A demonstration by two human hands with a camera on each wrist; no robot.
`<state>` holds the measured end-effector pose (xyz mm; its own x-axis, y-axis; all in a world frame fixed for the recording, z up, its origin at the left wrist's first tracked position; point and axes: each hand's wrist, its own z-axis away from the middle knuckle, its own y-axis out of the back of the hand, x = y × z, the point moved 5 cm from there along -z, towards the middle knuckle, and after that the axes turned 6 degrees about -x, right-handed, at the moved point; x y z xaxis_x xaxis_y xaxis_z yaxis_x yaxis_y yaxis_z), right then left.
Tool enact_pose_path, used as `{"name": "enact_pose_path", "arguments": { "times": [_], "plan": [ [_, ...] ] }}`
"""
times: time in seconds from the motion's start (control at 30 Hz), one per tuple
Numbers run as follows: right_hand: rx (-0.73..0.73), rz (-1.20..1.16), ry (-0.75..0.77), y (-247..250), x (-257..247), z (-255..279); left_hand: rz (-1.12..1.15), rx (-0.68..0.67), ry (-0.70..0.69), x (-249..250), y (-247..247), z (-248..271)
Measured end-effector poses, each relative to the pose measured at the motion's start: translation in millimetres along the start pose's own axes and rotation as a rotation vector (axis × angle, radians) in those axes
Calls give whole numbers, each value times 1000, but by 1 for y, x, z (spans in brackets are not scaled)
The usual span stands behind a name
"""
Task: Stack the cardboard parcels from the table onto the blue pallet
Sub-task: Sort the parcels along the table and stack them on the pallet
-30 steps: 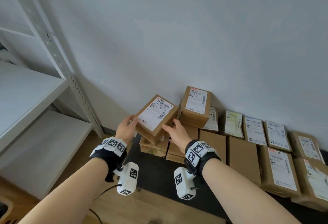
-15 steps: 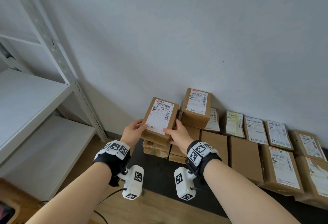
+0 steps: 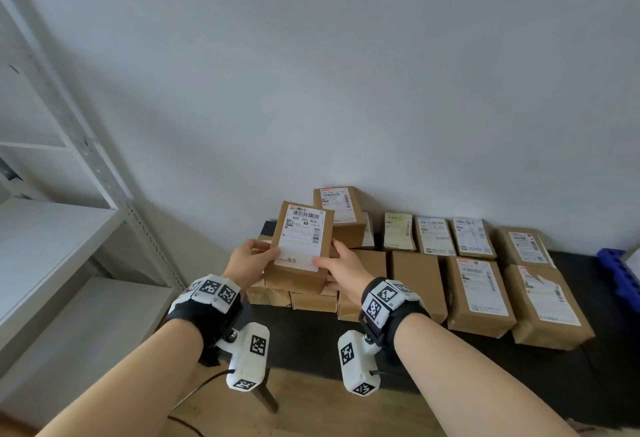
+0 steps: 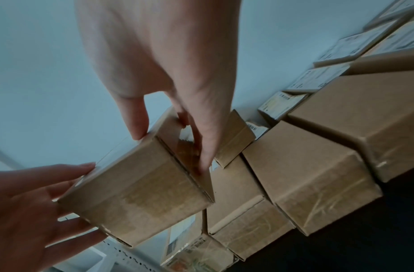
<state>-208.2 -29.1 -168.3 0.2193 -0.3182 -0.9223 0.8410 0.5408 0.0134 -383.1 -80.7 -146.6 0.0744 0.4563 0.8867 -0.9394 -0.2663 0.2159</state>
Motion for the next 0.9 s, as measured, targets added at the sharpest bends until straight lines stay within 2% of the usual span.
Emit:
{"name": "enact_pose_path", "arguments": {
  "times": [0.13,0.3,0.53,0.9],
  "plan": [
    [13,-2,59,24,7,44,7,-69,-56,11,-33,39],
    [93,11,66,76,31,110,15,-122,-94,11,-102,90],
    [286,-7,81,178,75,228,-102,-237,-154,9,-238,160],
    [636,-116,68,345,139,387,-104,-564,-181,26,-461,246]
  ]
}}
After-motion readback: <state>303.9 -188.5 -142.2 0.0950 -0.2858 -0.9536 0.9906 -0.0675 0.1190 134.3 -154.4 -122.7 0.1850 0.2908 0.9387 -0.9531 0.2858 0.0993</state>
